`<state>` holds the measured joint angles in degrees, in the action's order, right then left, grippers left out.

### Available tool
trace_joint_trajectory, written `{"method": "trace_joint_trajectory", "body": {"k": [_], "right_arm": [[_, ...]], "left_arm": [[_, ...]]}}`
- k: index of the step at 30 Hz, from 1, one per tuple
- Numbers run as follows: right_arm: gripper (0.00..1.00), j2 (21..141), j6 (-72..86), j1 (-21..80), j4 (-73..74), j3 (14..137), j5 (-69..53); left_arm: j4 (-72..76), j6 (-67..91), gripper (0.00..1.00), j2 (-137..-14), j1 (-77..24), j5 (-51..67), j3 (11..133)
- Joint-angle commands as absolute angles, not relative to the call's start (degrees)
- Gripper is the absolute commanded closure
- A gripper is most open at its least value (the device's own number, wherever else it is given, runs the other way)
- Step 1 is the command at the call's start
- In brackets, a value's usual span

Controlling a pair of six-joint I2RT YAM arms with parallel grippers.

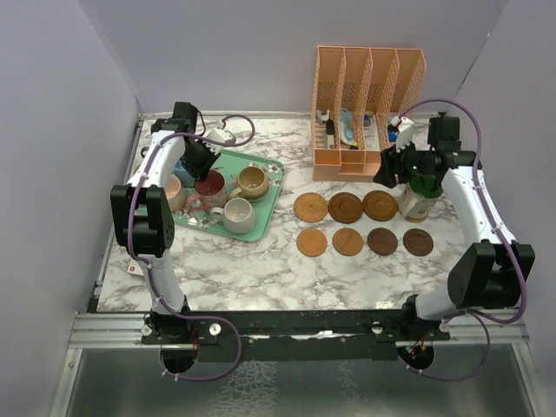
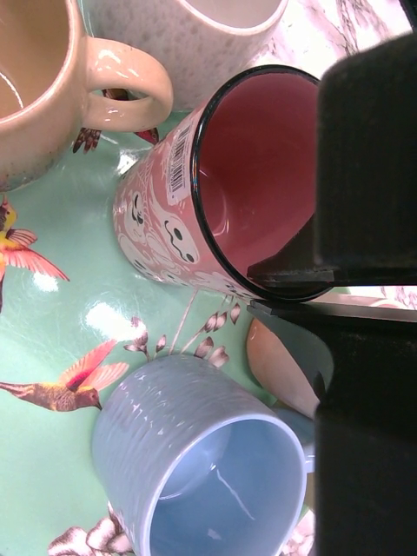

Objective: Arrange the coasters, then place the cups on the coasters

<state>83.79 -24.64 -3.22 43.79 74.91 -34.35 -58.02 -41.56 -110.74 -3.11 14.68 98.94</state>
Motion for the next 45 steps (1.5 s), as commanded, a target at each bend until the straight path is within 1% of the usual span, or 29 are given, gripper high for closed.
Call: {"method": "trace_joint_trajectory", "body": {"k": [1,8,13,17,23,26,30,33,41,45], "right_arm": [[0.46,84.54,-25.00,-0.23,43.90,78.13,-33.23],[0.45,85.14,-24.24,3.65,39.84,82.17,-32.91],[0.43,86.09,-19.47,5.80,33.84,85.59,-36.78],[0.41,87.59,-14.77,8.27,29.32,88.39,-38.08],[0.36,88.69,-9.34,11.41,22.76,91.69,-36.88],[0.34,88.99,-7.34,12.17,19.87,92.37,-35.95],[0.33,89.64,-3.12,12.62,18.23,92.96,-37.28],[0.33,89.08,-1.52,13.23,17.38,92.23,-39.29],[0.33,84.03,2.79,13.71,10.92,80.83,-40.68],[0.33,82.60,3.84,13.84,9.19,75.71,-40.63]], "left_arm": [[-59.41,-44.11,1.00,-108.55,-3.00,11.58,100.44],[-61.81,-41.05,1.00,-103.29,-3.15,9.78,104.18],[-61.68,-36.56,1.00,-98.76,-5.50,9.49,109.04],[-60.54,-31.75,1.00,-97.56,-10.14,5.33,113.42],[-56.16,-24.38,1.00,-99.01,-20.29,-2.79,122.76],[-53.10,-21.38,1.00,-101.54,-23.46,-2.68,126.77],[-41.11,-18.05,1.00,-100.98,-27.16,-0.98,121.72],[-35.14,-15.63,1.00,-101.60,-30.90,-4.65,118.77],[-26.83,-5.63,1.00,-104.76,-36.25,-7.63,116.45],[-25.12,-1.10,1.00,-106.46,-38.68,-14.41,116.83]]}}
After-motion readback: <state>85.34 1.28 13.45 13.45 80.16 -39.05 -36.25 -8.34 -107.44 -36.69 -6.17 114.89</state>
